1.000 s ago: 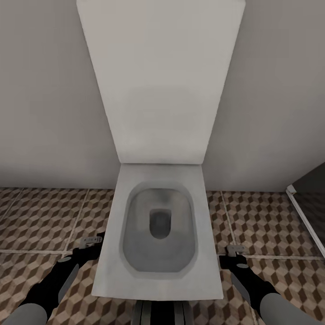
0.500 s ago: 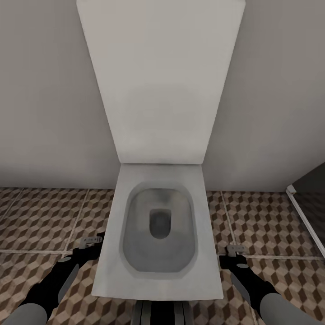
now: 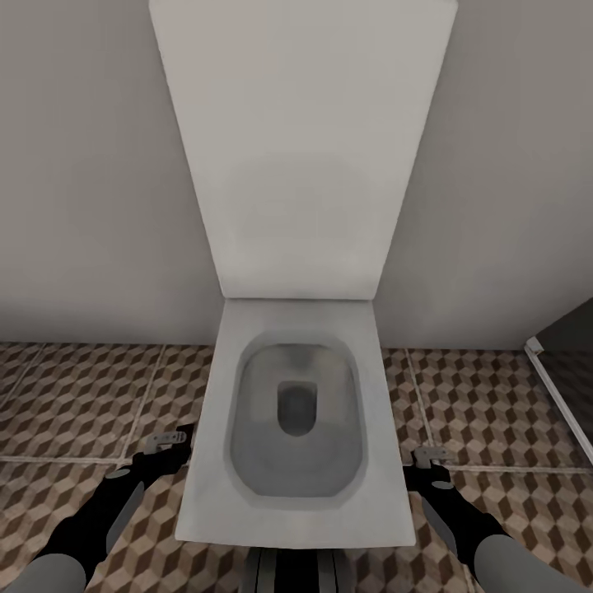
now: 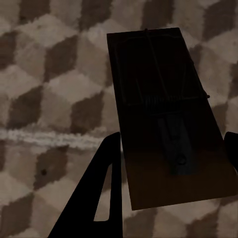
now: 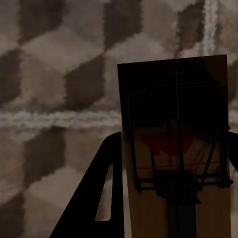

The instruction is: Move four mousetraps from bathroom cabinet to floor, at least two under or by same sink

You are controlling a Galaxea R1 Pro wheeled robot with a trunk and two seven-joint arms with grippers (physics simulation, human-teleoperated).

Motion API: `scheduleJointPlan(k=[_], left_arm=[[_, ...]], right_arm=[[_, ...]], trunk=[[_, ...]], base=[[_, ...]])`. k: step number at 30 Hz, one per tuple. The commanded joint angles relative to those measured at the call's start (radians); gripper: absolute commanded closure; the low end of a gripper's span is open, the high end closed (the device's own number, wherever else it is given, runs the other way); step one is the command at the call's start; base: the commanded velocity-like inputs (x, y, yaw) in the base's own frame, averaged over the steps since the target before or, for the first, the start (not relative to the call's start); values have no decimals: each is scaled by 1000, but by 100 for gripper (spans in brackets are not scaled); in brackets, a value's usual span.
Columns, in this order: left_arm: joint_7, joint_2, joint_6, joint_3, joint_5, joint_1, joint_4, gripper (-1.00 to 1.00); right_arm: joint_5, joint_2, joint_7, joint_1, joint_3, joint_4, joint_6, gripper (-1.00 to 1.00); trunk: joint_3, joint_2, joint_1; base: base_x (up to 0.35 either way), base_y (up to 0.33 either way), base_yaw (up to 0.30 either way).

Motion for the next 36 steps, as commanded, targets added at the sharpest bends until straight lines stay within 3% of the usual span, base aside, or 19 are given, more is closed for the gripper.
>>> scheduleJointPlan(k=[1, 36], left_arm=[[3, 1, 6, -3, 8, 0, -2, 100], [6, 1, 6, -3, 7, 0, -1, 100]], right_arm=[[-10, -1, -5, 0, 8, -3, 6, 100], [-10, -1, -7, 0, 8, -3, 6, 100]], trunk=[[-1, 0, 0], [-1, 0, 0]], base=[[0, 10, 0], [49, -2, 0]])
